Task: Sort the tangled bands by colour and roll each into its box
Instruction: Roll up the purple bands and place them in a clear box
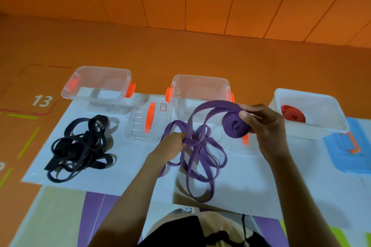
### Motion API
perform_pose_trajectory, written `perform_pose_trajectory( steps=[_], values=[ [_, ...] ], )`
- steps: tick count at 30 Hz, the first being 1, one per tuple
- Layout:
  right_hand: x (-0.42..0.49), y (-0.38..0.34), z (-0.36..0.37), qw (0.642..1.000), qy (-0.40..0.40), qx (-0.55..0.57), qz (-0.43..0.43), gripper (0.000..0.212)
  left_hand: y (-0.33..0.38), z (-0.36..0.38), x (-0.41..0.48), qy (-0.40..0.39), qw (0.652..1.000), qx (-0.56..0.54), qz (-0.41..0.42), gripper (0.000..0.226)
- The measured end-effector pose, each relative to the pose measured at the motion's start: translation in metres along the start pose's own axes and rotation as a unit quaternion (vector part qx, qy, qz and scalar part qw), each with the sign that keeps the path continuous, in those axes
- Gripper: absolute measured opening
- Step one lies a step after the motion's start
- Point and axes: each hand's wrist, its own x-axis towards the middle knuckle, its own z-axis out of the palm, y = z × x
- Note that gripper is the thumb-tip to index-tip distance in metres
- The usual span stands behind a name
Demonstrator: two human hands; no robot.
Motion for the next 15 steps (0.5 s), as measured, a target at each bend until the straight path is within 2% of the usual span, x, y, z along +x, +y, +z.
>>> perform_pose_trajectory(
  steps=[4, 7, 10, 15],
  values=[
    [-0.003, 0.009, -0.006, 1.000, 0.020, -0.021, 0.010, 0.020, 0.009, -0.040, -0.007, 0.029, 0.998, -0.047, 0.019, 0.023],
    [-0.003, 0.013, -0.012, 0.999, 0.034, -0.019, 0.013, 0.018, 0.019, -0.075, -0.016, 0.065, 0.988, -0.137, 0.024, 0.026],
    [-0.003, 0.016, -0.015, 0.999, 0.037, -0.021, 0.014, 0.017, 0.030, -0.103, -0.028, 0.138, 0.971, -0.178, 0.082, 0.042],
    [-0.002, 0.019, -0.013, 0.998, 0.042, -0.027, 0.024, 0.015, 0.040, -0.134, -0.039, 0.252, 0.937, -0.218, 0.104, 0.052]
  ],
)
